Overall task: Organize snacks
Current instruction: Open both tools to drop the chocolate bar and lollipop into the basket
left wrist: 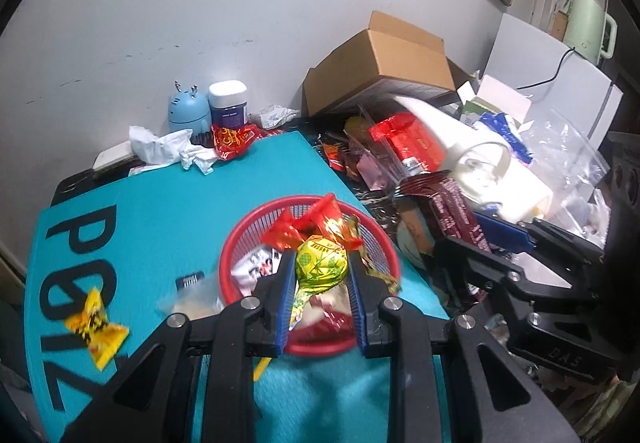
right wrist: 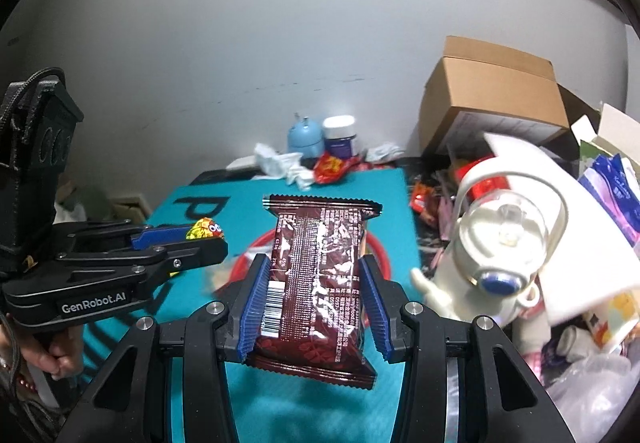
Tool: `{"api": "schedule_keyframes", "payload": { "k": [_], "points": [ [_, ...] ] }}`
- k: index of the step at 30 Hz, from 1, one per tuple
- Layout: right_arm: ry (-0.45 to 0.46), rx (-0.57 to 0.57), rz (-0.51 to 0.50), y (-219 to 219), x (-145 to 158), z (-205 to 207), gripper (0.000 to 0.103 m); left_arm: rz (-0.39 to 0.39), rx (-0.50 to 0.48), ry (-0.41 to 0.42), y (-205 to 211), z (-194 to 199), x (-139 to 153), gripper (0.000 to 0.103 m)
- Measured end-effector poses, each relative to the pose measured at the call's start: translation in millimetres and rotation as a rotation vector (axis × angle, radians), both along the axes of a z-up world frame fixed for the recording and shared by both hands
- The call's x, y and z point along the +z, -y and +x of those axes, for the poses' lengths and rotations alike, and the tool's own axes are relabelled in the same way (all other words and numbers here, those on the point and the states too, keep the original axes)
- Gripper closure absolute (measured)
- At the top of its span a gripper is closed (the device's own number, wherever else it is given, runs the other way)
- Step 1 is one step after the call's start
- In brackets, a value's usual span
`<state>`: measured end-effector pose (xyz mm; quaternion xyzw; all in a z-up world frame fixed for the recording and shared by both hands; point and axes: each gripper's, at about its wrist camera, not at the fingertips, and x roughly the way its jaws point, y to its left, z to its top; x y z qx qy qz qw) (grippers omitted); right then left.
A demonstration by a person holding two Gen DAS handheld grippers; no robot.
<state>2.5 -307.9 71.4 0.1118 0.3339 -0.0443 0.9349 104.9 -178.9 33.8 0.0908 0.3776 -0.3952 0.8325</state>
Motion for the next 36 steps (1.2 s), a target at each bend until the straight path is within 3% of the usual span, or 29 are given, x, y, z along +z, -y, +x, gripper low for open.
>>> {"api": "schedule_keyframes", "payload": {
  "k": [14, 17, 18, 19, 21, 36],
  "points": [
    [-0.052, -0.036, -0.001, 6.5, -22.4, 33.6, 0.058, 0.098, 0.000, -0.097, 25.5, 51.9, -44.2, 0.078],
    [-0.066, -0.031, -0.004, 5.1, -27.7, 36.5, 0.058, 0.129, 0.019, -0.101, 24.7, 56.6, -52.0, 0.071],
    [-0.070, -0.029, -0.005, 4.9, -29.3, 38.4, 0.058, 0.131, 0.025, -0.096, 23.3, 56.5, -53.3, 0.062],
    [-0.076, -0.028, -0.006, 4.2, -31.1, 39.4, 0.058, 0.132, 0.029, -0.092, 22.7, 55.7, -53.2, 0.055],
    [-0.083, -0.025, -0.008, 3.1, -33.4, 41.0, 0.058, 0.122, 0.043, -0.088, 18.4, 55.5, -52.0, 0.052],
    [-0.079, 0.043, -0.051, -15.5, -32.0, 64.7, 0.058, 0.078, 0.122, -0.092, -24.1, 59.9, -41.7, 0.052]
  ]
}}
